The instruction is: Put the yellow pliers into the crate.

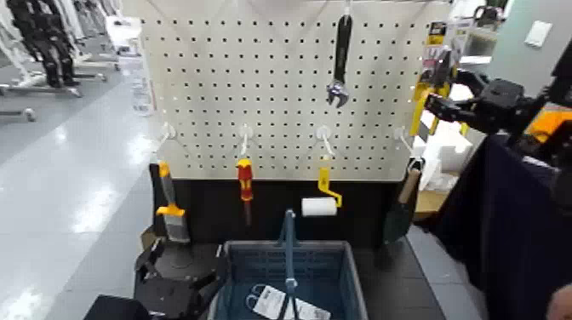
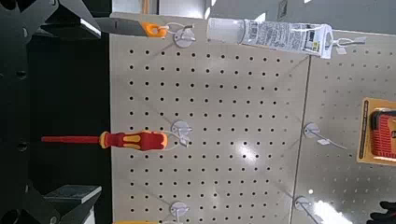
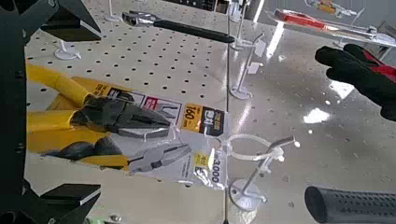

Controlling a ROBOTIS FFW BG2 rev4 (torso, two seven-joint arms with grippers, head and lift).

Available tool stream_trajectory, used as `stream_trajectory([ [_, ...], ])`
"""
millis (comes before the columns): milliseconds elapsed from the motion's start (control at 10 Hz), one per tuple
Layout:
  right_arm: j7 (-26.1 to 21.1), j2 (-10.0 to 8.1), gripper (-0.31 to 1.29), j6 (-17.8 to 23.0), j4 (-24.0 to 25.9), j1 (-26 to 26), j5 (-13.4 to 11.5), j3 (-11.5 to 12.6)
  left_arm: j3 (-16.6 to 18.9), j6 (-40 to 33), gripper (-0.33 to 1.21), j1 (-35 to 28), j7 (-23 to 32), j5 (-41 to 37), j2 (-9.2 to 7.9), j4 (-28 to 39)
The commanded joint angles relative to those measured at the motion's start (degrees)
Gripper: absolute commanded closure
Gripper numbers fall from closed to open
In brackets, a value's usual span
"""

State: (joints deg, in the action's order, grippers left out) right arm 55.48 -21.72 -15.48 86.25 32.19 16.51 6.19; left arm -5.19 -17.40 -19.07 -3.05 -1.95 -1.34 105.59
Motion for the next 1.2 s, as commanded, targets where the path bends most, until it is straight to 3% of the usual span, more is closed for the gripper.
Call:
stream_trajectory([
  [100, 0.59, -0.7, 0.17, -0.34, -1.0, 1.65, 0.63, -1.71, 0.0, 0.0, 0.14, 0.17, -0.11, 0.01, 0.02, -0.12],
  [400, 0.77, -1.22, 0.31, -0.42, -1.09, 2.44, 0.63, -2.15, -0.09, 0.18, 0.13, 0.17, -0.29, 0.01, 0.11, -0.12],
  [900, 0.33, -1.93, 0.99, -0.69, -1.0, 3.85, -0.07, -2.5, -0.18, 0.62, 0.14, 0.26, -0.46, -0.08, 0.2, -0.12],
  [1200, -0.02, -2.01, 1.05, -0.42, -1.09, 4.11, -0.25, -2.23, -0.18, 0.71, 0.14, 0.35, -0.46, -0.08, 0.28, -0.12],
])
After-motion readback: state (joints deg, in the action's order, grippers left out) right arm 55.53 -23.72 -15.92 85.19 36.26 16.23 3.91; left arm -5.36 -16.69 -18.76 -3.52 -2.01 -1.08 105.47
